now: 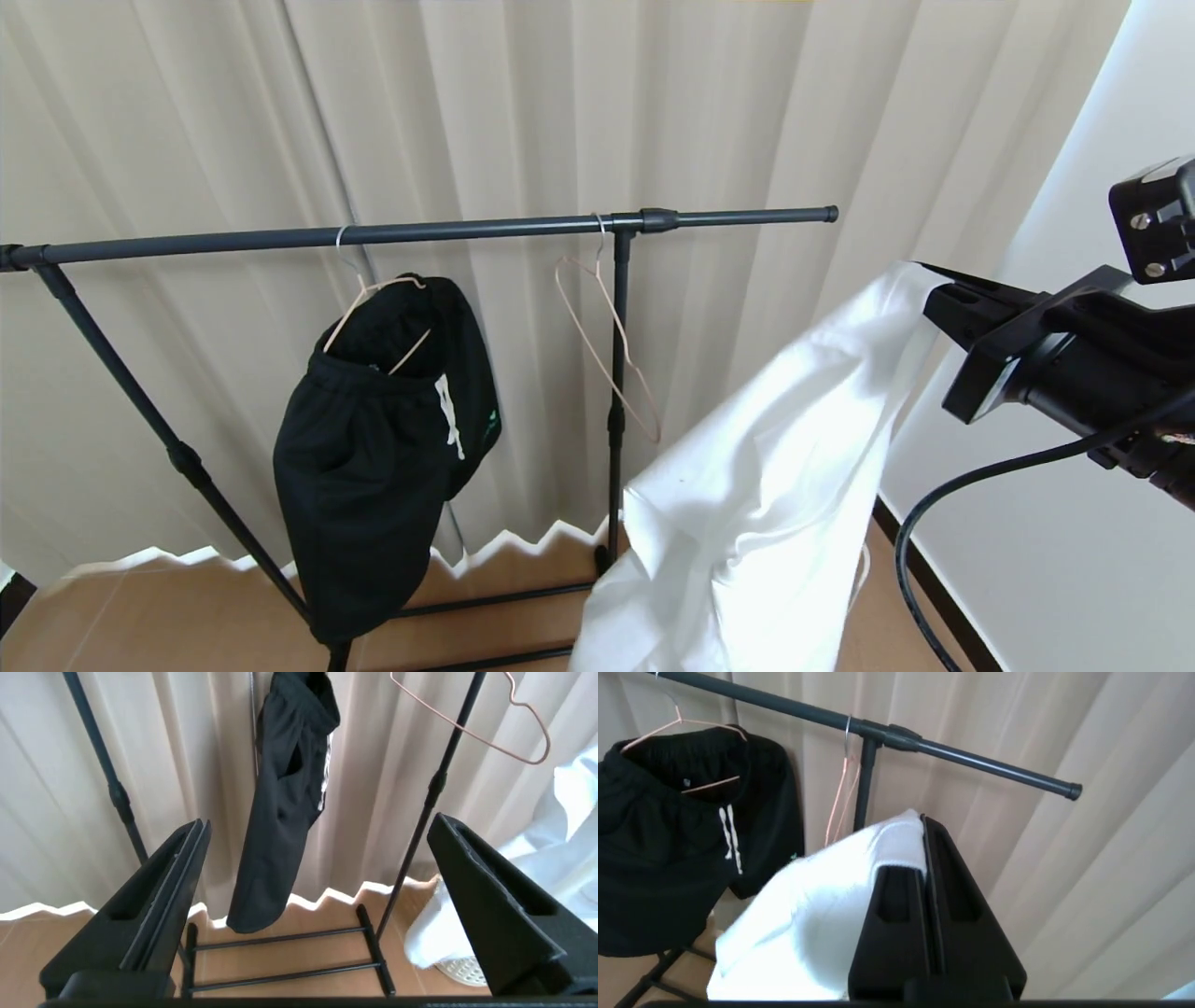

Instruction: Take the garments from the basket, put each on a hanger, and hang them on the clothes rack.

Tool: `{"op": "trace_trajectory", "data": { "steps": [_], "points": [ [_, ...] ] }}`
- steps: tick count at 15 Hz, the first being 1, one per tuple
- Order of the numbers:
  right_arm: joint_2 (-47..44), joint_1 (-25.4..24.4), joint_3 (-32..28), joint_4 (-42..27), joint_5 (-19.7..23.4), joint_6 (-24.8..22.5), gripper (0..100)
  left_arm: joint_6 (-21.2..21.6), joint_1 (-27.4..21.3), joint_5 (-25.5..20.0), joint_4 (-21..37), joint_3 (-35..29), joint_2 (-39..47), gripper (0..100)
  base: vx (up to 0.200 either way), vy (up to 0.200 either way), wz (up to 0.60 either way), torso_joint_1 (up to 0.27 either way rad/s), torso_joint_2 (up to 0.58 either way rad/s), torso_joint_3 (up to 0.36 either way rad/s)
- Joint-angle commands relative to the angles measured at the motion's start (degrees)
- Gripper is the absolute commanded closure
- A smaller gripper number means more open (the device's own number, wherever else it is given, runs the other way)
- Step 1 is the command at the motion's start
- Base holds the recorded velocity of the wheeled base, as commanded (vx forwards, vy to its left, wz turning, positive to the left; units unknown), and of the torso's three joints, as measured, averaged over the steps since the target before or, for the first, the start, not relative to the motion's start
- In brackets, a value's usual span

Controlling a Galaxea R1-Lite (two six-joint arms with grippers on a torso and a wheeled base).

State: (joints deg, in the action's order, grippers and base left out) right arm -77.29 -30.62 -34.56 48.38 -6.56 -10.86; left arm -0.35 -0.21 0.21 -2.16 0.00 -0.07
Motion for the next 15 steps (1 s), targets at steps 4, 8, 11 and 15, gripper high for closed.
{"op": "trace_trajectory", "data": {
  "steps": [4, 8, 11, 15],
  "points": [
    [-0.2, 0.3, 0.1, 0.0, 0.0, -0.3, 100, 0.3, 0.0, -0.1, 0.1, 0.0, 0.1, 0, 0.000, 0.000, 0.00, 0.000, 0.00, 0.000],
    [-3.4, 0.3, -0.4, 0.0, -0.7, -0.3, 100, 10.3, -0.1, -0.7, 2.9, -2.5, 13.8, 0, 0.000, 0.000, 0.00, 0.000, 0.00, 0.000],
    [-5.8, 0.2, -1.7, 0.0, -2.8, 0.1, 100, 10.0, -2.3, -10.1, 2.0, -16.1, 36.4, 0, 0.000, 0.000, 0.00, 0.000, 0.00, 0.000],
    [-9.3, 0.0, -4.2, -0.6, -2.9, 5.9, 100, -11.9, -25.7, -6.2, -3.6, -32.4, 60.0, 0, 0.000, 0.000, 0.00, 0.000, 0.00, 0.000]
  ]
}}
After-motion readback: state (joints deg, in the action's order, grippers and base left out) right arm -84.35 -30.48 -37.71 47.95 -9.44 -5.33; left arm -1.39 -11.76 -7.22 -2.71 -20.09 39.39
